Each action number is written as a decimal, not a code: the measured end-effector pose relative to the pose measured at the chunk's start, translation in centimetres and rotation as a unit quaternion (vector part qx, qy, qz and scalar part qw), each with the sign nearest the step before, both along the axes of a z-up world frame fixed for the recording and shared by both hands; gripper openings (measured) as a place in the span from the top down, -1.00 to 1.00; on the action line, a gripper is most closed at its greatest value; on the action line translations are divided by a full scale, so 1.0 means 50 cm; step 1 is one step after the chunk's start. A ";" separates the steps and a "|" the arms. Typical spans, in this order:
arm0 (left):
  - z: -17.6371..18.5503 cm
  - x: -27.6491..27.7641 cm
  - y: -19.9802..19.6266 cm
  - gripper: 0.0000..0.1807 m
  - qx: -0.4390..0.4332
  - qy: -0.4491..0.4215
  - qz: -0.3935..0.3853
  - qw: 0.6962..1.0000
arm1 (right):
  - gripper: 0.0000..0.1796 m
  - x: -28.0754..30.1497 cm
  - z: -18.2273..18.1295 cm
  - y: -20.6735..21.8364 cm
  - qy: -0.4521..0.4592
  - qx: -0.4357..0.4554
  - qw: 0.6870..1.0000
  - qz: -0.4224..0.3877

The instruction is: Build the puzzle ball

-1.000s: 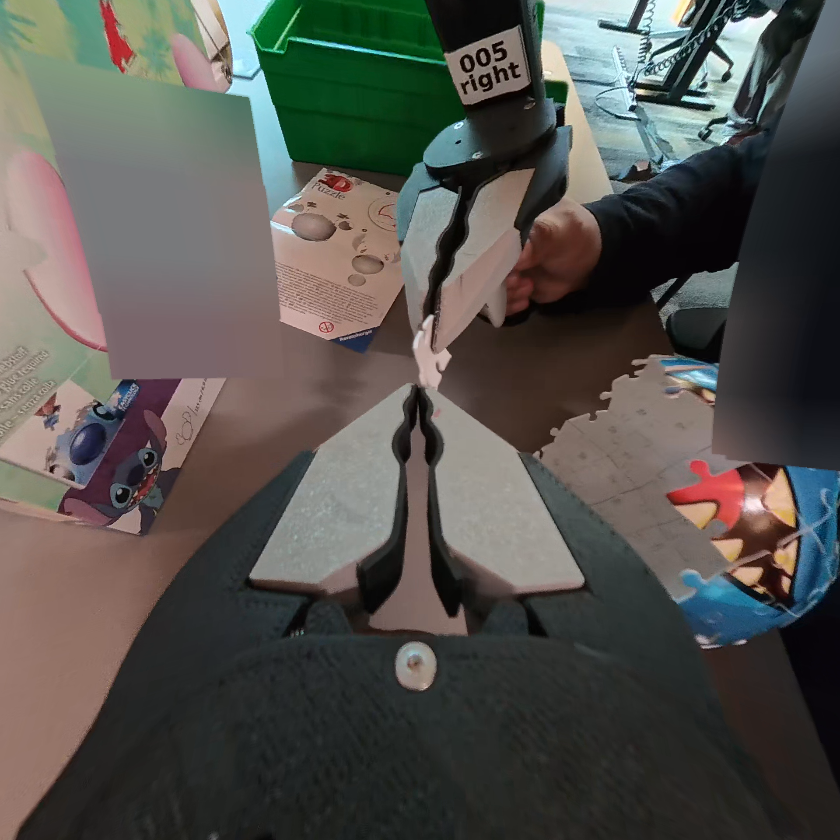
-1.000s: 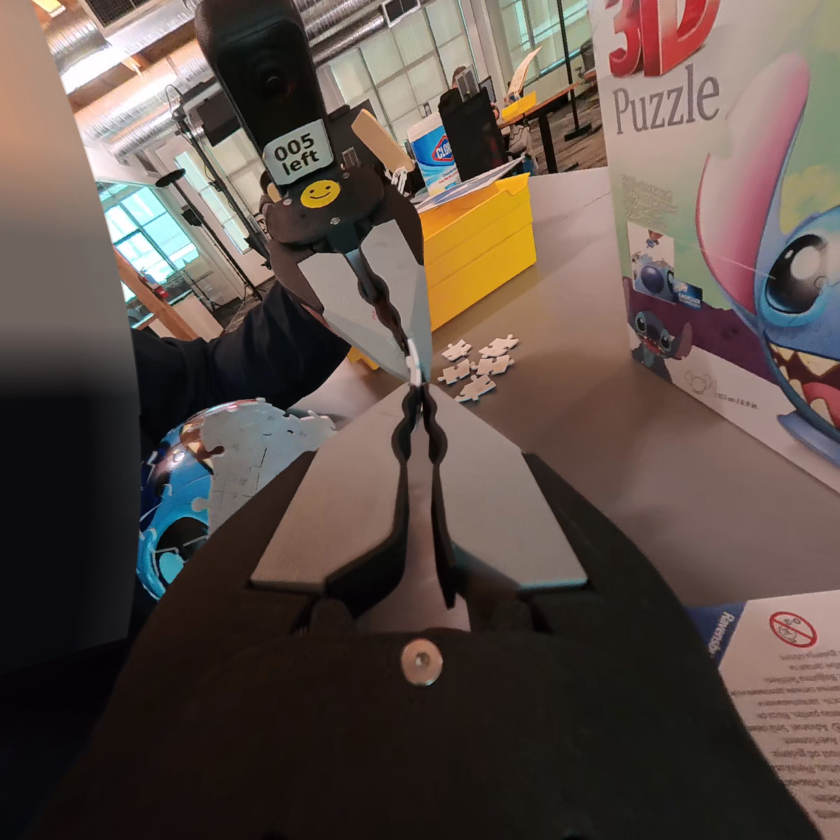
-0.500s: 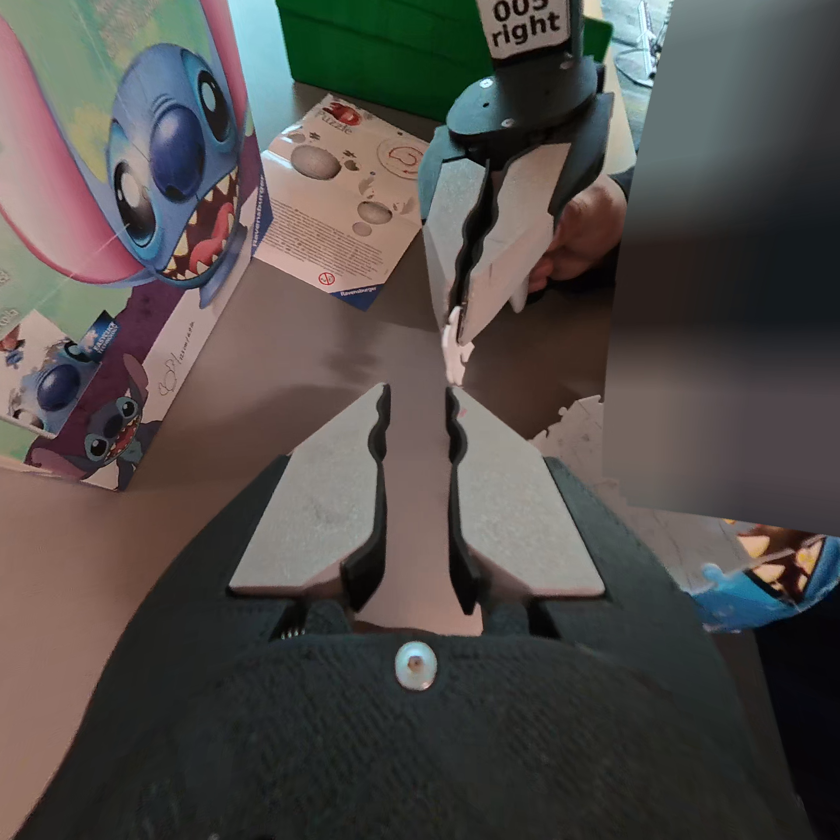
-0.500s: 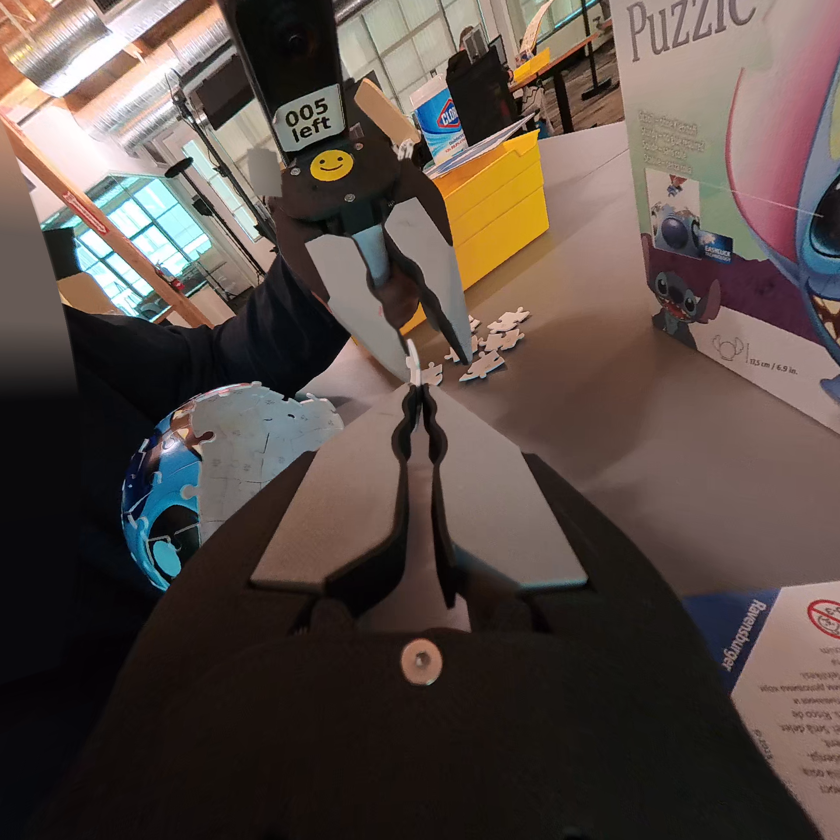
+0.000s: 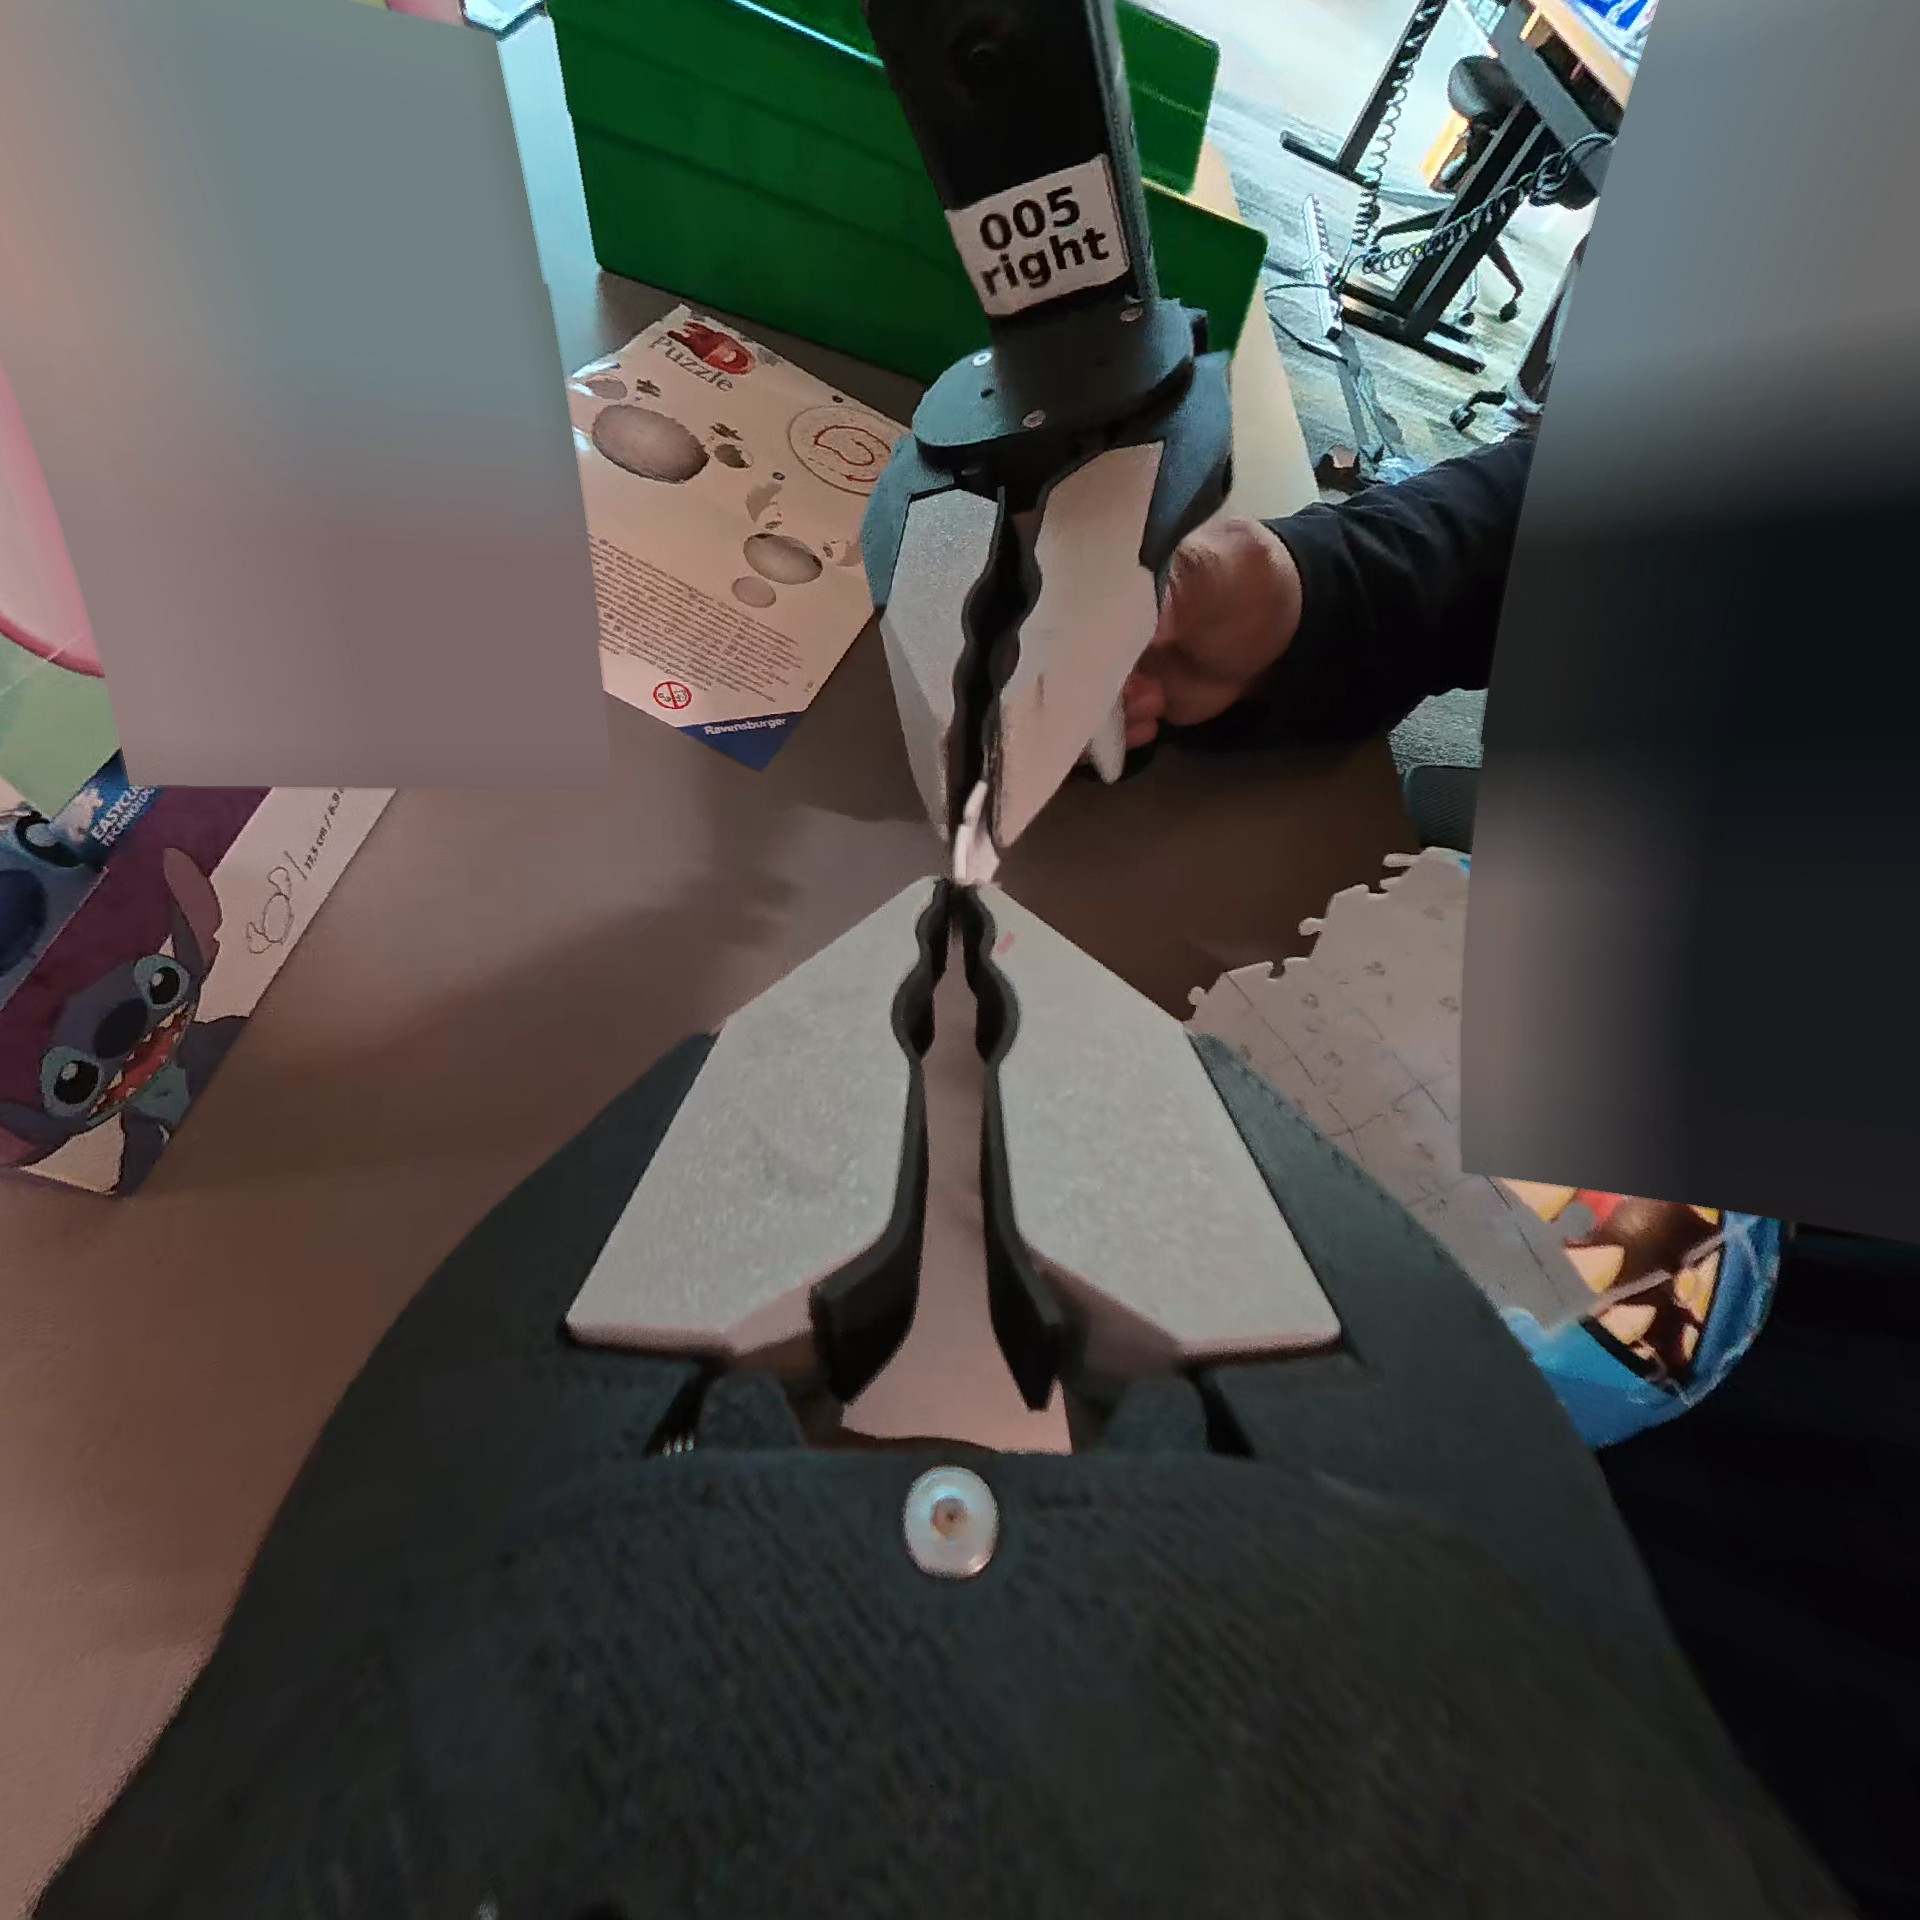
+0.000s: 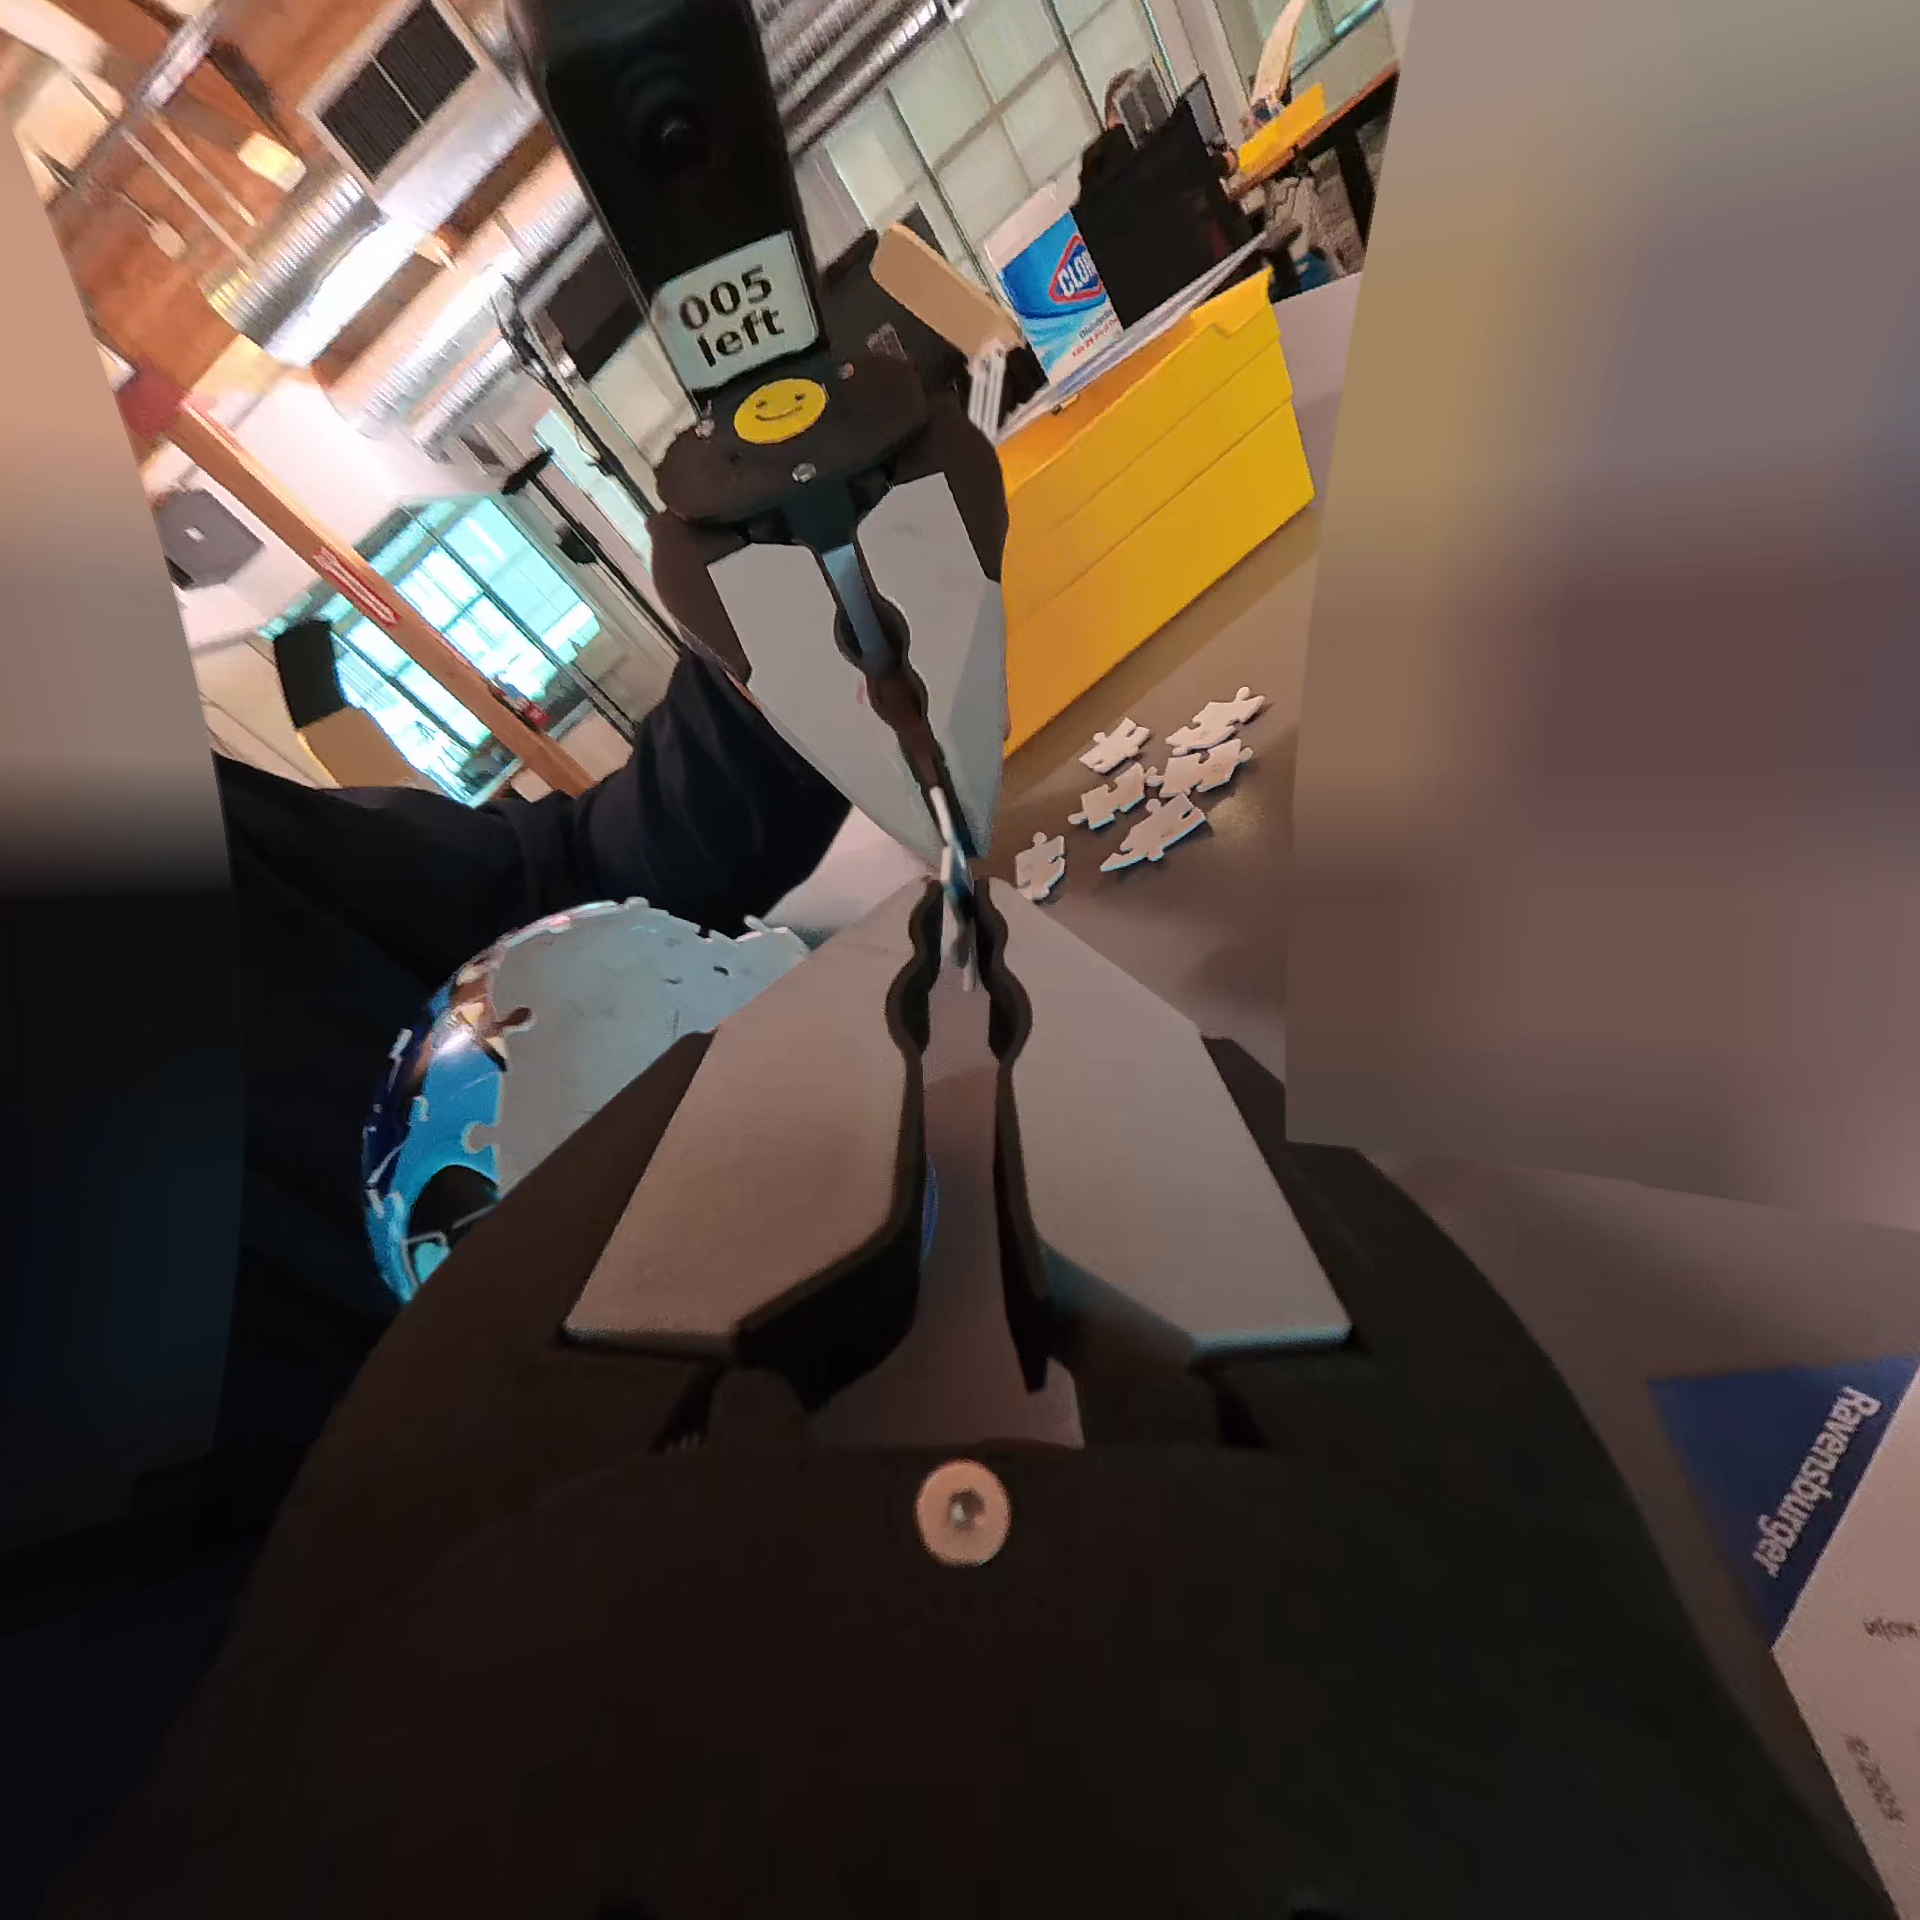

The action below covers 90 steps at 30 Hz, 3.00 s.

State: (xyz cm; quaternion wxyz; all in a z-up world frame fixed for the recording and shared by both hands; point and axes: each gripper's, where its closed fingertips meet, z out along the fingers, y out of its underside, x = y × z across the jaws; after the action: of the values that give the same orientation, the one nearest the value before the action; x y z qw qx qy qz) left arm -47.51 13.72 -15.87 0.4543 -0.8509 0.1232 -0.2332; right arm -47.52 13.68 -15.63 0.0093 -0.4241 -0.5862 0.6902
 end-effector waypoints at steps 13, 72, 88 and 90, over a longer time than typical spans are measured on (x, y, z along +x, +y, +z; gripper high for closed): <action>-0.018 -0.009 -0.002 1.00 -0.030 -0.010 0.011 0.999 | 0.91 -0.002 -0.011 0.013 0.004 0.038 0.999 -0.013; -0.049 0.014 -0.059 0.85 -0.107 0.016 -0.048 0.993 | 1.00 0.081 -0.080 -0.070 -0.077 0.144 0.981 0.101; -0.065 0.059 -0.075 0.82 -0.130 0.010 -0.097 0.987 | 1.00 0.080 -0.090 -0.082 -0.077 0.167 0.978 0.101; -0.070 0.067 -0.076 0.82 -0.135 0.010 -0.104 0.985 | 1.00 0.080 -0.091 -0.082 -0.076 0.170 0.977 0.102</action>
State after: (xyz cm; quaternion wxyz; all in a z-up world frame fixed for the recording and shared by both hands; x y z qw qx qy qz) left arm -44.18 9.92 -19.38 0.3067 -0.8893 0.1831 -0.2855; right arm -43.52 9.56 -20.19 -0.0335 -0.4057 -0.7343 0.5432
